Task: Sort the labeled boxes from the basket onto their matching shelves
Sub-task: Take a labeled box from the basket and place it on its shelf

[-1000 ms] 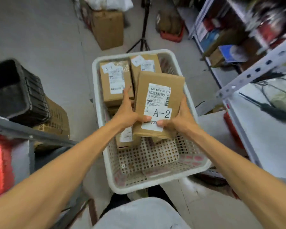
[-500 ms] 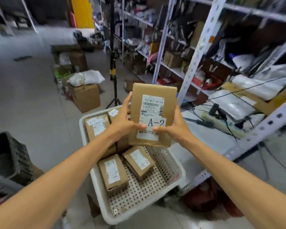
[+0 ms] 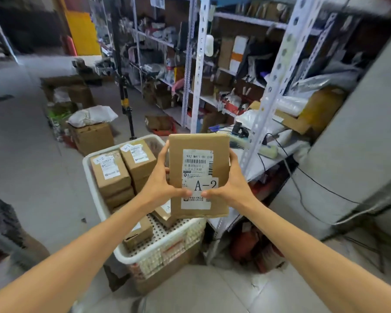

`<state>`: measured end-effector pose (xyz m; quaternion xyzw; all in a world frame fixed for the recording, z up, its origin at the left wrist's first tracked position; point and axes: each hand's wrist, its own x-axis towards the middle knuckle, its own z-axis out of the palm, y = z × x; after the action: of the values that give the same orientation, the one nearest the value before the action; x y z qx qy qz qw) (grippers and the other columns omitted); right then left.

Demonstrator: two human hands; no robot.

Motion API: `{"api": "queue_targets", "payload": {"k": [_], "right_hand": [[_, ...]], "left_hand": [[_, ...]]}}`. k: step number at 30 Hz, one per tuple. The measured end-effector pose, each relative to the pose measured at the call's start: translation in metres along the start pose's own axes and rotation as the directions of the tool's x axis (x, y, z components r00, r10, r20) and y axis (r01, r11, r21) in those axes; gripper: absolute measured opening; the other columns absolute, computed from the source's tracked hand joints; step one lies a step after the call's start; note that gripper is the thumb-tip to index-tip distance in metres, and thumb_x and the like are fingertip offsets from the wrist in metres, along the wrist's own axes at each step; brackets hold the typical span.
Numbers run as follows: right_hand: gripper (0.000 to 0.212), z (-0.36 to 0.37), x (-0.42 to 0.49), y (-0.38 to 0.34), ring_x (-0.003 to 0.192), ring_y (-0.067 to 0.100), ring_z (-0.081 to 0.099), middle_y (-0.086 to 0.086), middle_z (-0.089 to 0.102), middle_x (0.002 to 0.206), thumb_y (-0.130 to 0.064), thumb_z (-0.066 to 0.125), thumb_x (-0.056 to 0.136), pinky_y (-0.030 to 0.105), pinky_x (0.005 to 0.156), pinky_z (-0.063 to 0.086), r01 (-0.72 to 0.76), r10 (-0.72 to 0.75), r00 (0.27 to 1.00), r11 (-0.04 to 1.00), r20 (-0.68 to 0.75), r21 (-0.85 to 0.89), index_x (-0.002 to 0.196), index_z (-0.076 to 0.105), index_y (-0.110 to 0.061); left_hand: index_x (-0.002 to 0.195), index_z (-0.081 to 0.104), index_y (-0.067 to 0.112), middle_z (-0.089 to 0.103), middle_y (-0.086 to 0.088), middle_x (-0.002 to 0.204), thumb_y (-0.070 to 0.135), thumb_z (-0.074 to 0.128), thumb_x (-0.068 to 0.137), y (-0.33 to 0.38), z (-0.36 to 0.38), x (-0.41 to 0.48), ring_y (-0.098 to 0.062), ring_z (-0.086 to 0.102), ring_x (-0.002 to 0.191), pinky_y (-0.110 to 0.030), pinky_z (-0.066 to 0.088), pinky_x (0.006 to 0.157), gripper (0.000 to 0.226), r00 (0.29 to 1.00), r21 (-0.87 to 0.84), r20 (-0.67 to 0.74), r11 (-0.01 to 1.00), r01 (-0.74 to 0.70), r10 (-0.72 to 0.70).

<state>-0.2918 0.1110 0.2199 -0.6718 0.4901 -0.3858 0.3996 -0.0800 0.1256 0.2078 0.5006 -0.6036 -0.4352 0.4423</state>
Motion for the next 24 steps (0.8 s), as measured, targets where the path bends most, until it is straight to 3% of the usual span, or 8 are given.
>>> {"api": "queue_targets", "payload": {"k": [4, 9, 12, 15, 18, 24], "right_hand": [[0.124, -0.022, -0.047, 0.012, 0.111, -0.015, 0.05, -0.012, 0.051, 0.127, -0.008, 0.093, 0.055, 0.005, 0.086, 0.043, -0.01, 0.01, 1.0, 1.0, -0.013, 0.02, 0.147, 0.012, -0.023], [0.124, -0.055, -0.092, 0.024, 0.118, -0.007, 0.049, -0.014, 0.051, 0.129, -0.009, 0.09, 0.059, 0.021, 0.102, 0.043, -0.054, 0.056, 0.989, 0.998, -0.136, 0.018, 0.15, 0.006, -0.024], [0.132, -0.082, -0.11, 0.032, 0.117, -0.014, 0.046, -0.028, 0.047, 0.125, -0.011, 0.089, 0.062, 0.018, 0.102, 0.039, -0.09, 0.087, 0.971, 0.996, -0.224, -0.003, 0.152, -0.006, -0.028], [0.132, -0.114, -0.126, 0.039, 0.117, -0.01, 0.048, -0.022, 0.049, 0.127, -0.013, 0.089, 0.061, 0.027, 0.105, 0.042, -0.15, 0.139, 0.933, 0.989, -0.333, -0.008, 0.152, -0.005, -0.029], [0.13, -0.15, -0.142, 0.045, 0.117, -0.002, 0.052, -0.016, 0.053, 0.128, -0.011, 0.088, 0.061, 0.037, 0.106, 0.043, -0.217, 0.192, 0.874, 0.976, -0.447, -0.006, 0.152, -0.004, -0.031], [0.136, -0.227, -0.192, 0.051, 0.13, 0.012, 0.045, -0.005, 0.043, 0.143, 0.008, 0.08, 0.066, 0.044, 0.106, 0.043, -0.35, 0.314, 0.753, 0.935, -0.577, 0.052, 0.149, -0.022, -0.028]], "left_hand": [[0.146, 0.005, 0.049, 0.058, 0.019, 0.109, 0.01, 0.092, 0.054, 0.006, 0.031, -0.019, 0.014, 0.058, 0.092, -0.009, 0.051, 0.072, 0.133, 0.996, 0.04, 0.086, 0.999, -0.033, 0.029], [0.144, 0.005, 0.053, 0.066, -0.001, 0.106, 0.001, 0.089, 0.056, 0.023, 0.079, -0.017, -0.002, 0.067, 0.092, -0.027, 0.058, 0.078, 0.133, 0.979, 0.06, 0.202, 0.998, -0.013, 0.001], [0.144, 0.008, 0.05, 0.059, 0.01, 0.112, 0.001, 0.089, 0.057, 0.035, 0.115, -0.005, 0.004, 0.062, 0.098, -0.014, 0.054, 0.07, 0.129, 0.96, 0.05, 0.279, 0.997, -0.05, 0.034], [0.144, 0.016, 0.047, 0.052, 0.008, 0.121, -0.003, 0.087, 0.056, 0.049, 0.156, 0.01, -0.009, 0.061, 0.103, -0.017, 0.055, 0.066, 0.124, 0.932, -0.009, 0.358, 0.998, -0.062, 0.061], [0.148, 0.018, 0.041, 0.056, 0.016, 0.118, -0.012, 0.084, 0.056, 0.06, 0.201, 0.031, -0.004, 0.066, 0.097, -0.02, 0.056, 0.065, 0.125, 0.876, -0.086, 0.477, 0.995, -0.041, 0.078], [0.149, 0.019, 0.039, 0.062, 0.002, 0.124, -0.009, 0.083, 0.059, 0.093, 0.306, 0.069, -0.015, 0.064, 0.109, -0.033, 0.058, 0.079, 0.12, 0.673, -0.152, 0.727, 0.988, -0.036, 0.136]]}}
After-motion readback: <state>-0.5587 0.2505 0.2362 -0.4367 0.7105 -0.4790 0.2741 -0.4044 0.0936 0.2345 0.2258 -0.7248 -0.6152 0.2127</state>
